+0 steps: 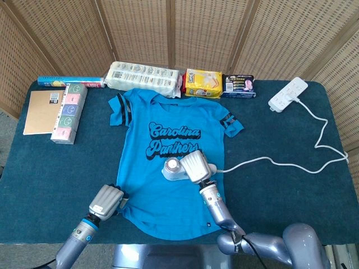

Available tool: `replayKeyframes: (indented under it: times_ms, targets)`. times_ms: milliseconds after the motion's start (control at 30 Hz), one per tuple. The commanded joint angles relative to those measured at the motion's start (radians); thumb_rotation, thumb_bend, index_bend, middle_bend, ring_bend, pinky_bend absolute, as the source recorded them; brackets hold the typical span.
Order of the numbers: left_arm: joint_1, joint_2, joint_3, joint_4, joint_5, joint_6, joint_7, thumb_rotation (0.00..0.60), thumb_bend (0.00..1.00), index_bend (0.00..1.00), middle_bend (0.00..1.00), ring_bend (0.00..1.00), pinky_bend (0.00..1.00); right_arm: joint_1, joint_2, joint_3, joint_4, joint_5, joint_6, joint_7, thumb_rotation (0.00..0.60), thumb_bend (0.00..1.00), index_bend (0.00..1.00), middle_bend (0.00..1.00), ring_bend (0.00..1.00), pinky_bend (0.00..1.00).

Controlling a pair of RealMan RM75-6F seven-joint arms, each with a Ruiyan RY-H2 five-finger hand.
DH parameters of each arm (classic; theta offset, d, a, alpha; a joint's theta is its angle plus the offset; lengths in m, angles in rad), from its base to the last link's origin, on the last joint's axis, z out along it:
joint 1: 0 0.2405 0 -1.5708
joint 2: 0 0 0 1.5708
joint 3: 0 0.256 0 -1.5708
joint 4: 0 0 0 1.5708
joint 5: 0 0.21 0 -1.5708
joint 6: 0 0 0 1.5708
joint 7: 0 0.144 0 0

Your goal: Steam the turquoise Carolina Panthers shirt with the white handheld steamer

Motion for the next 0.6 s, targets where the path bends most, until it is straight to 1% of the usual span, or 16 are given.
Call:
replayKeyframes:
  times_ms: [33,600]
  targets:
    - [0.001,0.001,0.0,0.001,0.001,0.001,-0.003,0.6,0.33,0.76,0.69,0.56,0.5,-0.002,-0.001,-0.006,0.012,-0.005,0.002,-0.006,0.6,0.37,0.72,0.71,0.8,0.77]
    - [-0.001,-0.009,-0.001,0.003,0.012,-0.002,-0.005,0.6,0.33,0.76,0.69,0.56,0.5,-0.053,0.061,-0.029,0.026,-0.004,0.021,-0.027,0.6,0.37,0.72,0.71,0.79,0.76]
